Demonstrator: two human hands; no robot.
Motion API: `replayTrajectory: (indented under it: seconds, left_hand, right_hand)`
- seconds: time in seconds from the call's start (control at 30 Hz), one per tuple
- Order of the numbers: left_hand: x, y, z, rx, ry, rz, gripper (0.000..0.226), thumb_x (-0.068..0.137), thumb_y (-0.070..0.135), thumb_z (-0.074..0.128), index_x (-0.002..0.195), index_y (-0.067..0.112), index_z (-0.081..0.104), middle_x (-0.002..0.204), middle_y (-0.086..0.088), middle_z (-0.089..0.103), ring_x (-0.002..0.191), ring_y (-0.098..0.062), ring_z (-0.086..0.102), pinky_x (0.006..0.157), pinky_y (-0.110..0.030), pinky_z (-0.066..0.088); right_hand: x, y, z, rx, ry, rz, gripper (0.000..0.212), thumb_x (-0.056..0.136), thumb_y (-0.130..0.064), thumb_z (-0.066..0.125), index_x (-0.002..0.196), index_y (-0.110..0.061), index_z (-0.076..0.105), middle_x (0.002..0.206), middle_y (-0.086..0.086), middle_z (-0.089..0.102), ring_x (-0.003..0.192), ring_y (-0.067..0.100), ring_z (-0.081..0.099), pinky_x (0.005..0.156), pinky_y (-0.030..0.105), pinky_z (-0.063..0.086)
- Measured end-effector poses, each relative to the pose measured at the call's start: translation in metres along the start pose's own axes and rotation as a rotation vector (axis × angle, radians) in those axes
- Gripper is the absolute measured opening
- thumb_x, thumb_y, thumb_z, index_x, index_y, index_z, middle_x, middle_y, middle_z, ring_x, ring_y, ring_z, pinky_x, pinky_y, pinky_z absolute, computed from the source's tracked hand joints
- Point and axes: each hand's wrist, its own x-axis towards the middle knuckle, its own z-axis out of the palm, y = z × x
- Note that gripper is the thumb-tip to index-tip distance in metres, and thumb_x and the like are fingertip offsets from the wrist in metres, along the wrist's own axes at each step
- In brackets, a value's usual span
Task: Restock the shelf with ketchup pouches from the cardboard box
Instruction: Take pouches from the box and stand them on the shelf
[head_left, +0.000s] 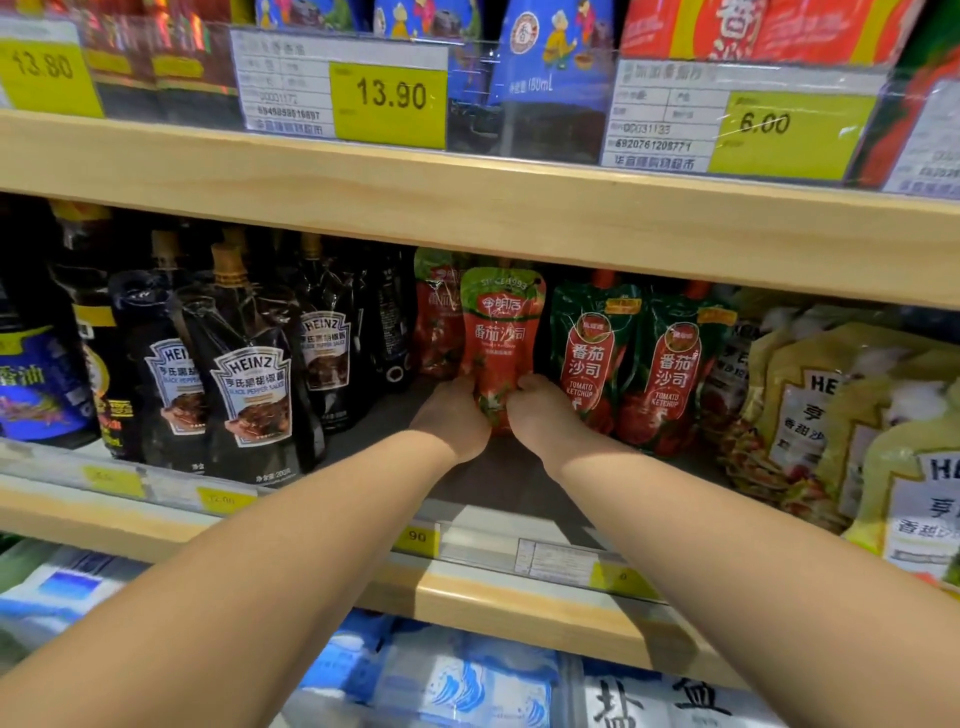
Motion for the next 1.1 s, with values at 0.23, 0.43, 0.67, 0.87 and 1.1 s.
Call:
replayTrajectory:
  seconds: [0.23, 0.43, 0.67, 0.87, 1.1]
  left_hand:
    - [-0.018, -0.006, -0.028, -0.175, 0.202, -0.056, 0.042, 0.085, 0.010, 0.045, 0.126, 0.018, 0.056, 0.131, -0.009, 0.058, 0.119, -0.029, 0.053, 0.092, -0.026, 0.040]
    - [-0.069, -0.022, -0.075, -0.616, 0.474, 0.009, 0.043, 0.077, -0.015, 0.032, 0.088, 0.014, 0.062, 0.090, 0.002, 0.062, 0.085, -0.015, 0.061, 0.072, -0.020, 0.047]
    - [-0.186, -0.116, -0.089, -0.701, 0.668, -0.239, 0.038, 0.077, -0.009, 0.044, 0.074, 0.026, 0.058, 0.081, 0.006, 0.063, 0.078, -0.011, 0.061, 0.071, -0.016, 0.049]
    - [-0.284, -0.231, -0.078, -0.676, 0.766, -0.534, 0.032, 0.077, -0.019, 0.044, 0.088, 0.007, 0.060, 0.075, 0.007, 0.058, 0.068, -0.004, 0.052, 0.060, -0.010, 0.045]
    - [-0.369, -0.339, -0.071, -0.478, 0.651, -0.790, 0.022, 0.085, -0.007, 0.048, 0.088, 0.011, 0.059, 0.086, -0.005, 0.061, 0.080, -0.017, 0.054, 0.062, -0.008, 0.039]
  right_hand:
    - [-0.026, -0.013, 0.004, 0.115, 0.144, -0.129, 0.024, 0.087, -0.014, 0.046, 0.105, -0.010, 0.060, 0.113, 0.011, 0.064, 0.104, 0.029, 0.058, 0.085, 0.030, 0.044]
    - [-0.082, -0.047, 0.029, 0.311, 0.128, -0.217, 0.020, 0.080, -0.004, 0.054, 0.093, -0.019, 0.053, 0.070, -0.007, 0.044, 0.069, 0.014, 0.047, 0.058, 0.015, 0.037]
    - [-0.169, -0.069, 0.106, 0.323, -0.026, -0.470, 0.033, 0.071, -0.003, 0.059, 0.071, -0.031, 0.043, 0.063, -0.008, 0.035, 0.055, 0.005, 0.035, 0.052, 0.013, 0.031]
    - [-0.226, -0.056, 0.213, 0.319, -0.311, -0.421, 0.037, 0.072, -0.002, 0.063, 0.073, -0.034, 0.044, 0.064, -0.007, 0.036, 0.058, 0.009, 0.038, 0.058, 0.024, 0.033]
    - [-0.279, -0.026, 0.325, 0.295, -0.571, -0.268, 0.035, 0.075, -0.002, 0.063, 0.075, -0.032, 0.046, 0.065, -0.006, 0.039, 0.053, 0.004, 0.038, 0.056, 0.019, 0.033]
